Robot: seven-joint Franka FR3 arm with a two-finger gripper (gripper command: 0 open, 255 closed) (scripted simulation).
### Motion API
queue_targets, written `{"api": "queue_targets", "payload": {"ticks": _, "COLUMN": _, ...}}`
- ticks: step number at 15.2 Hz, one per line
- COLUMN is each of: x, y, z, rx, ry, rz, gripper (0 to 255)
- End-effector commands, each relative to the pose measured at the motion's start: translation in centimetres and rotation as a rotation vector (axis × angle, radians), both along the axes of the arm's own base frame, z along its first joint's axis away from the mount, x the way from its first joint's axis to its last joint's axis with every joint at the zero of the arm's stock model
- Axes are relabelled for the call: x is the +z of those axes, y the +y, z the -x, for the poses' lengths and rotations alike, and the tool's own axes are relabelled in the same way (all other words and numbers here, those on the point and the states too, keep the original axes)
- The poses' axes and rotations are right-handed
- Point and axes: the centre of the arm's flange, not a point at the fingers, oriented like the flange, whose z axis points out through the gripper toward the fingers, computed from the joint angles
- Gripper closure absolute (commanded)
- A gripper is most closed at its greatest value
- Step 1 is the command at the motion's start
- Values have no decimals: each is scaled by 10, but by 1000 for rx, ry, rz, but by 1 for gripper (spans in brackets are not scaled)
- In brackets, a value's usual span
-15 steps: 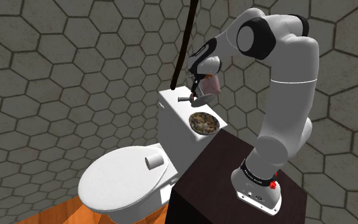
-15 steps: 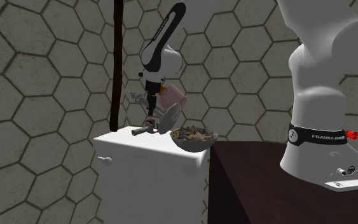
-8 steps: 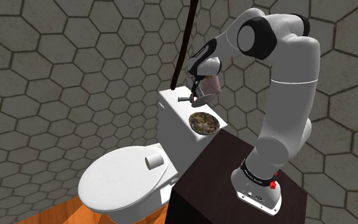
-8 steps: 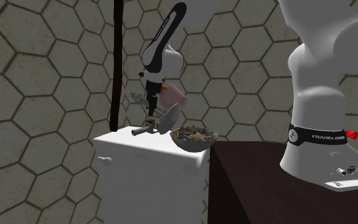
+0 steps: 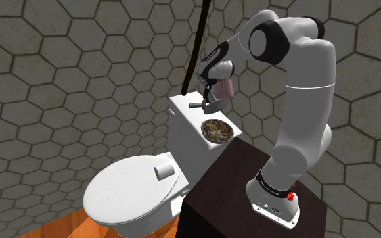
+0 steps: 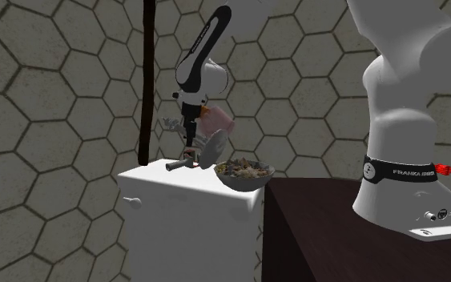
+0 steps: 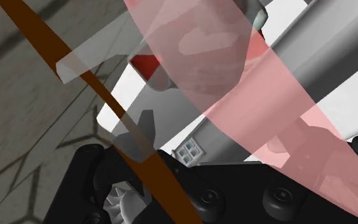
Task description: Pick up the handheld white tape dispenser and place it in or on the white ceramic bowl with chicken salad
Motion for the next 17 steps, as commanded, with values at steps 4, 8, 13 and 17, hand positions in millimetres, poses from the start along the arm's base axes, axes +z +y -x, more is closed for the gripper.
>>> {"api": "queue_targets", "payload": {"ticks": 4, "x": -29, "y": -21, "z": 34, "rx": -39, "ry": 146, "rz": -52, "gripper": 255}}
{"api": "queue_targets", "payload": {"ticks": 8, "x": -8, "y": -21, "z": 34, "rx": -39, "ry": 146, "rz": -52, "gripper": 255}}
{"api": "queue_targets", "payload": {"ticks": 13, "x": 18, "y": -21, "z": 34, "rx": -39, "ry": 146, "rz": -52, "gripper": 255}}
{"api": "queue_targets", "payload": {"ticks": 17, "x": 39, "y": -21, "z": 34, "rx": -39, "ry": 146, "rz": -52, "gripper": 255}}
